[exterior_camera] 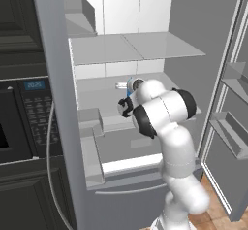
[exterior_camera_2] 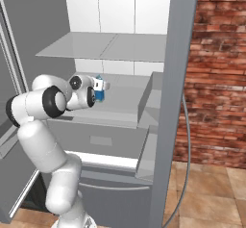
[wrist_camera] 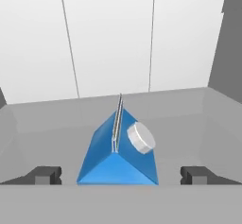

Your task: Take a sugar cube from the saucer and place it inside the coffee. Then, grab milk from the fridge and place it next to the coffee on the counter to sweeten the coffee.

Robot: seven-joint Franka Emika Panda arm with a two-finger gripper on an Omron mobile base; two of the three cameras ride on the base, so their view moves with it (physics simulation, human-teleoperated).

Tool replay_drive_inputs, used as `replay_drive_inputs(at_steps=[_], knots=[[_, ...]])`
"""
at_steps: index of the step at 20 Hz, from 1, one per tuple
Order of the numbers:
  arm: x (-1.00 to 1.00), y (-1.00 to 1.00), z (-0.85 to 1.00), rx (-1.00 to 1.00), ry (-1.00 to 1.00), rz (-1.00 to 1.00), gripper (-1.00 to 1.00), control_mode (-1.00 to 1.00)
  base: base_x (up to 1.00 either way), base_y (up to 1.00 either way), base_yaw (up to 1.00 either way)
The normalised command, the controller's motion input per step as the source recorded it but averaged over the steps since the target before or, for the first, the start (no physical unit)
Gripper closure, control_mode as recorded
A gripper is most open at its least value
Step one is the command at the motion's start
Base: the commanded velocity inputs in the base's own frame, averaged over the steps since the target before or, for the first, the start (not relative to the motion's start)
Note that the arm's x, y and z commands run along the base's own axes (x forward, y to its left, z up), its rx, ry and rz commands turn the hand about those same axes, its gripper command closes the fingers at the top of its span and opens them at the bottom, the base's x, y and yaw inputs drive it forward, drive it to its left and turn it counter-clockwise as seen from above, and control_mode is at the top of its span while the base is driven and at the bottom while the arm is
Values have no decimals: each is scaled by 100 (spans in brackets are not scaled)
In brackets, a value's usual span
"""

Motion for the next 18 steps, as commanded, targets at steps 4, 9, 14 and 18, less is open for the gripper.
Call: replay_drive_inputs(at_steps=[4, 9, 14, 18], knots=[[11, 1, -15, 0, 0, 0, -100, -100, 0, 0, 0], [10, 0, -25, 0, 1, 0, -100, -100, 0, 0, 0], [5, 0, -25, 0, 2, 0, 100, -100, 0, 0, 0], [3, 0, -7, 0, 0, 0, 100, -100, 0, 0, 0]])
